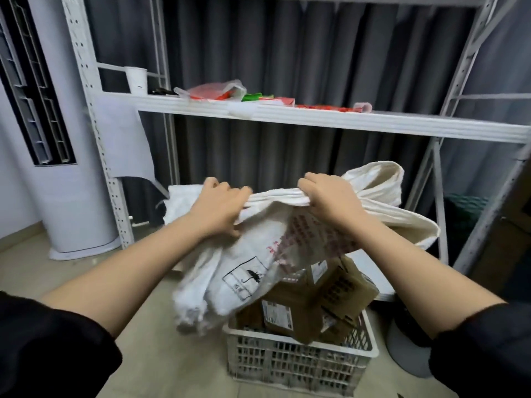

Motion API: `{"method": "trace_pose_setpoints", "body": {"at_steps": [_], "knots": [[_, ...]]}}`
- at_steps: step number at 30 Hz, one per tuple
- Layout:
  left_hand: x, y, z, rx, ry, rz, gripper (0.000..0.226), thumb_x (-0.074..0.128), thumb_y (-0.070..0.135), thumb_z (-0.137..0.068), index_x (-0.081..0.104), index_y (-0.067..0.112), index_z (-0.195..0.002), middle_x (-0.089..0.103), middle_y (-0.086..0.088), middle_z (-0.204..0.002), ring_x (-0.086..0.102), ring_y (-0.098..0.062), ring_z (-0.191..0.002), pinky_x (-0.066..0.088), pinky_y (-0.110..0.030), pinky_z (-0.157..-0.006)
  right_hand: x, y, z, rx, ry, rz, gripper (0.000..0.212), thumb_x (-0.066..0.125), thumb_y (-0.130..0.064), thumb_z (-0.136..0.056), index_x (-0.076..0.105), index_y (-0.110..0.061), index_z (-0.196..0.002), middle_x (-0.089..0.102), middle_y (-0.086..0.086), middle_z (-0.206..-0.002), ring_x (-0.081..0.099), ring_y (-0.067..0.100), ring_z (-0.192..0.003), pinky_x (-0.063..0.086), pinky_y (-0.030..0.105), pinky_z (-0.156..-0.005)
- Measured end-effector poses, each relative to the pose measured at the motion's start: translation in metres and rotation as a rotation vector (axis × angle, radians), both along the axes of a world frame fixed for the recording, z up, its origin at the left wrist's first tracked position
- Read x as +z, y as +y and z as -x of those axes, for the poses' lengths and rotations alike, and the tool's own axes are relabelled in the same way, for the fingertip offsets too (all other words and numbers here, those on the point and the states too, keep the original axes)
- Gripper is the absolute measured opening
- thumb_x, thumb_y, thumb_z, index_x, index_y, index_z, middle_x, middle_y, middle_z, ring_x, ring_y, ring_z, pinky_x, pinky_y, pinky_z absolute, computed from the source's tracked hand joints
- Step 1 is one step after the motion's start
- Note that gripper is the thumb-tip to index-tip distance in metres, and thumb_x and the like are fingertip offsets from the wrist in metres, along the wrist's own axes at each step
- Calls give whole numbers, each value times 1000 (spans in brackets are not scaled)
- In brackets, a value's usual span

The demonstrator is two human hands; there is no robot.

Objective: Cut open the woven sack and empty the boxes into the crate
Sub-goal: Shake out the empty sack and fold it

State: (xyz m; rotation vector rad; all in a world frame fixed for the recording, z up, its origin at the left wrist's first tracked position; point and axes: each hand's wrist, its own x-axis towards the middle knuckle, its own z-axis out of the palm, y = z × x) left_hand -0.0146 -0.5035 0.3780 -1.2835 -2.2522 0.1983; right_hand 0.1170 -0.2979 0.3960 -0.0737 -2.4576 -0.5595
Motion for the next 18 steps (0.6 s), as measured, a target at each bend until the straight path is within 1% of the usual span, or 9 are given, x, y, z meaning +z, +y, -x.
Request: {"method": "trace_pose_setpoints", "body": {"at_steps": [3,6,8,10,11,12,14,16,18], "knots": [[-10,-23,16,115,26,44,38,63,38,-73,47,17,-101,67,2,-97,58,-25,-95,32,-35,-83,-5,18,-17,-73,30,-38,23,66,-2,-61,50,-10,-75,50,8,-69,50,30,-58,29,30,-44],[-24,-31,22,56,-43,-168,25,65,25,-75,51,15,-93,66,-5,-90,61,-31,-84,42,-33,-70,-5,28,-28,-119,58,-15,23,67,-3,-65,51,-10,-80,50,7,-71,50,29,-63,28,29,-44],[-27,-30,21,52,-237,-279,42,67,22,-78,48,17,-115,52,-7,-109,60,-32,-84,38,-32,-60,-7,34,-33,-90,68,-23,25,70,-4,-64,52,-9,-81,51,8,-72,51,29,-63,28,28,-44],[-24,-30,24,20,-352,-318,81,70,19,-75,28,30,-143,34,-2,-126,58,-28,-76,39,-30,-55,-9,40,-39,-34,93,-54,25,72,-7,-61,54,-8,-78,50,8,-70,49,28,-59,23,27,-46],[-21,-30,24,4,-337,-294,93,71,19,-73,18,36,-147,28,1,-130,57,-24,-76,41,-29,-54,-10,41,-42,-10,105,-64,24,72,-7,-60,55,-7,-77,49,8,-69,48,27,-57,22,27,-46],[-22,-29,24,-12,-285,-246,96,71,23,-71,16,38,-148,27,3,-135,57,-22,-83,44,-30,-58,-11,41,-44,18,124,-74,23,72,-7,-60,56,-7,-75,49,8,-68,47,27,-56,21,27,-45],[-25,-27,23,-24,-145,-210,94,73,40,-66,25,34,-147,29,2,-146,51,-24,-111,45,-36,-81,-15,41,-46,71,165,-107,23,75,-5,-59,57,-6,-74,49,8,-66,46,26,-54,23,26,-44],[-29,-24,18,-46,-86,-244,102,75,53,-58,33,25,-146,28,-4,-153,35,-28,-134,31,-46,-103,-20,41,-46,100,192,-135,29,79,-4,-58,56,-6,-75,49,8,-66,46,25,-54,24,27,-44],[-33,-16,12,-92,-84,-237,101,77,51,-56,36,19,-143,41,-6,-146,37,-27,-136,24,-49,-110,-21,42,-44,109,224,-119,33,81,-3,-56,54,-7,-76,50,8,-67,47,24,-54,25,26,-44]]}}
